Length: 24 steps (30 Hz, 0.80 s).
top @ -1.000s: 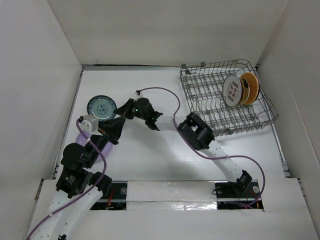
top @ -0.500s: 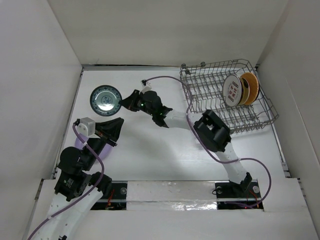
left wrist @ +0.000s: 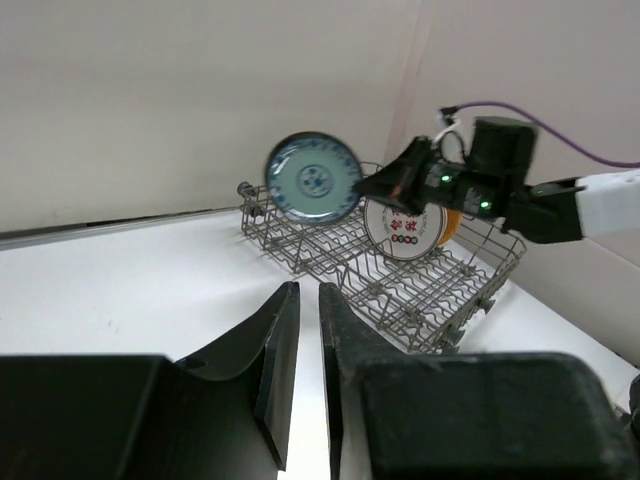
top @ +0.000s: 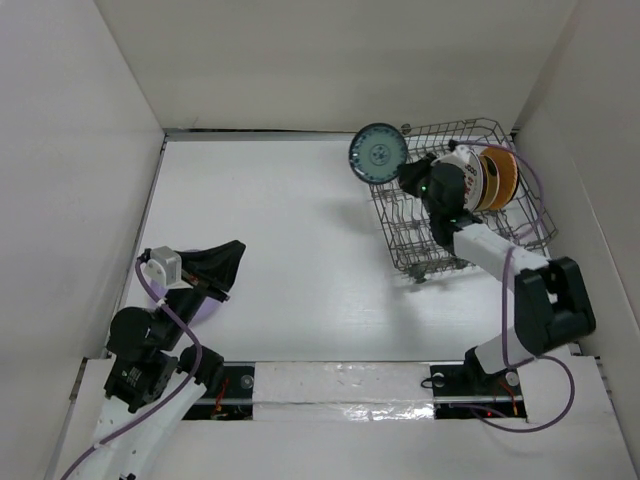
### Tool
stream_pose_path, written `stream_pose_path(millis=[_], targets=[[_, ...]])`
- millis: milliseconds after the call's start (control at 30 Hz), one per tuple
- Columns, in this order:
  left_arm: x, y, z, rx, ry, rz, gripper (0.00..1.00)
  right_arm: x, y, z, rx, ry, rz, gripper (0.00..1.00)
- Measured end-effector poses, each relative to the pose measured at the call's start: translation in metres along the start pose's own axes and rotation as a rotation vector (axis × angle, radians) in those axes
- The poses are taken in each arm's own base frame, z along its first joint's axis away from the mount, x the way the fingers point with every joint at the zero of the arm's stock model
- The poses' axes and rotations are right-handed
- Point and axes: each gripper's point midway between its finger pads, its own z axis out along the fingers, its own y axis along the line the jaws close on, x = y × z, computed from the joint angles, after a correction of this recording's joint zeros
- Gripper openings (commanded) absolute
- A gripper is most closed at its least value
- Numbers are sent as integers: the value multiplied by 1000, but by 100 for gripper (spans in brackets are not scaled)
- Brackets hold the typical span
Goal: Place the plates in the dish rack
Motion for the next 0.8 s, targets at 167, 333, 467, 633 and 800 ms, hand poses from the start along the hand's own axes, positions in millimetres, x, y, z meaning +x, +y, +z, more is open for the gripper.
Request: stream_pose_path(millis=[167, 333, 467, 633, 800], targets=[[-5, -3, -4, 11, -23, 0, 14, -87, -41, -50, 158, -193, -104, 0], [-10, -7, -8, 25, -41, 0, 14, -140, -95, -79, 402, -310, -219, 0], [-10, -8, -8, 30, -40, -1, 15, -138, -133, -85, 588, -278, -327, 0], [-9, -9, -8, 37, -38, -3, 15, -121, -174, -88, 764, -165, -454, 0], [-10, -9, -9, 37, -40, -3, 15, -136, -182, -73, 839, -151, -518, 0]])
